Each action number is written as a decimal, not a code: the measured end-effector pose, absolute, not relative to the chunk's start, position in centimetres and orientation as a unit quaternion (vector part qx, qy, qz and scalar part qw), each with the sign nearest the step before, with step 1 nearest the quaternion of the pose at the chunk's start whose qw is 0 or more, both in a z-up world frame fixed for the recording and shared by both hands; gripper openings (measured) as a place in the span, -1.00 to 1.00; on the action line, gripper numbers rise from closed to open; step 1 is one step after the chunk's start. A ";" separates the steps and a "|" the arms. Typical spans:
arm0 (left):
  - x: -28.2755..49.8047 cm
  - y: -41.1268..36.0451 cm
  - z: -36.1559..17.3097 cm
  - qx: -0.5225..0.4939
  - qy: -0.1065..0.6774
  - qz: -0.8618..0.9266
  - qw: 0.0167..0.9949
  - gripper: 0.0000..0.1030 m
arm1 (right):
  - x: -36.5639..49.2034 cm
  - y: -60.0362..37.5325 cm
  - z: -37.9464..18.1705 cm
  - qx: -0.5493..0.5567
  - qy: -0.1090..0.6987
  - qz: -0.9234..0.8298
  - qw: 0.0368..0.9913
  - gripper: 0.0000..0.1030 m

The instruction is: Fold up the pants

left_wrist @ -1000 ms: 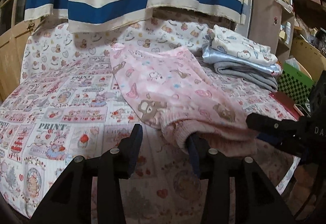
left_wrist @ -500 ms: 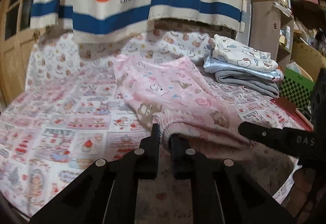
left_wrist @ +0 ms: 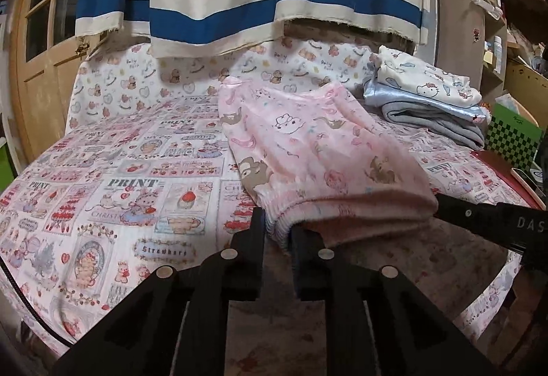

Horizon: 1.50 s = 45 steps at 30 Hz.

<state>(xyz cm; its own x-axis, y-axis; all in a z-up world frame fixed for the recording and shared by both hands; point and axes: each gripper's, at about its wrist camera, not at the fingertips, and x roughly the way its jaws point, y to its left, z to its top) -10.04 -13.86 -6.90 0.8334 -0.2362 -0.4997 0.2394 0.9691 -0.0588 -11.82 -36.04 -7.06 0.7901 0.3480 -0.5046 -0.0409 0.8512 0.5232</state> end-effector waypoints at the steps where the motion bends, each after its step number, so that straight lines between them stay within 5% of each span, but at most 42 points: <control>1: -10.2 -13.8 -6.8 0.003 0.259 -0.127 0.958 -0.72 | -11.9 -36.1 -7.1 0.249 0.304 0.107 0.913 -0.96; 19: -11.4 -12.0 -6.1 0.046 0.236 -0.100 0.966 0.32 | -14.1 -35.0 -5.2 0.143 0.262 0.050 0.953 -0.96; 25: -12.0 -10.8 -5.9 0.029 0.218 -0.089 0.972 0.98 | -14.4 -34.9 -4.8 0.120 0.255 0.042 0.959 -0.94; 28: -12.0 -10.4 -5.9 0.025 0.212 -0.087 0.973 0.99 | -14.4 -35.1 -4.8 0.126 0.256 0.035 0.958 -0.57; 33: -12.2 -10.1 -5.8 0.038 0.204 -0.082 0.975 0.99 | -15.0 -35.2 -4.5 0.121 0.231 0.004 0.965 0.62; 39: -12.5 -9.7 -5.3 0.051 0.190 -0.089 0.976 0.99 | -15.3 -35.3 -3.8 0.077 0.216 -0.002 0.973 0.84; 45: -12.1 -10.2 -5.6 0.108 0.210 -0.124 0.964 0.96 | -15.0 -33.7 -4.0 -0.046 0.221 0.032 0.974 0.85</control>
